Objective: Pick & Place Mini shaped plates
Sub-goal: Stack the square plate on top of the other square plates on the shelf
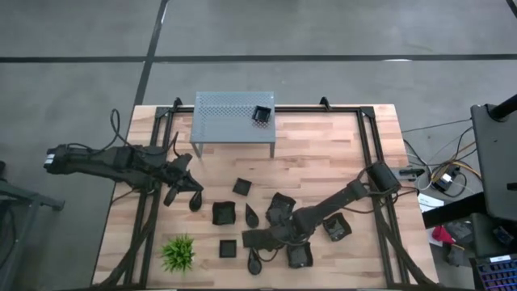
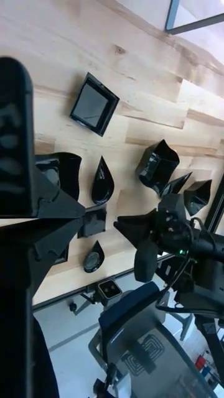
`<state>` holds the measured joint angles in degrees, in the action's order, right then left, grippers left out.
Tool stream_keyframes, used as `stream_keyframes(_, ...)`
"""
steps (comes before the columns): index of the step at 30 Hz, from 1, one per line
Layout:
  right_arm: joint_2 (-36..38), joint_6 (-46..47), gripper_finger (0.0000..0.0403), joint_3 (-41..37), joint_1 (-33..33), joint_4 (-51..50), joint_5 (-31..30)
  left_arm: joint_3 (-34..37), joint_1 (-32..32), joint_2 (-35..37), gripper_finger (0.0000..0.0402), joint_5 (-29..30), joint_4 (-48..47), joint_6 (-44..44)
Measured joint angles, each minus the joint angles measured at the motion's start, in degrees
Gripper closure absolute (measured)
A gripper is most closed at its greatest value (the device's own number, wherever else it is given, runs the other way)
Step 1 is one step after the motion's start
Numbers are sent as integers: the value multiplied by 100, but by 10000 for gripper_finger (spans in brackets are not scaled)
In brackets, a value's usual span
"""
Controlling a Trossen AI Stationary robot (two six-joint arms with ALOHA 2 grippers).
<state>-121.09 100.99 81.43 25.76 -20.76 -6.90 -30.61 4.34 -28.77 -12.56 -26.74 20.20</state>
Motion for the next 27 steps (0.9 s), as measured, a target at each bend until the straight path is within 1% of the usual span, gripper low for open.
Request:
stream_keyframes(6, 13, -47, 330, 214, -6, 55, -104, 0, 0, 0, 401, 2, 9, 64)
stream_keyframes(12, 17, -196, 323, 387, -40, 49, -237, 0, 0, 0, 401, 22, 9, 82)
stream_keyframes(18, 17, -262, 319, 450, -125, 56, -239, 0, 0, 0, 401, 22, 9, 370)
stream_keyframes(22, 15, -607, 327, 450, -276, 35, -233, 0, 0, 0, 401, 22, 9, 380)
stream_keyframes(27, 13, -1398, 334, 450, -445, 39, -165, 0, 0, 0, 401, 20, 9, 431)
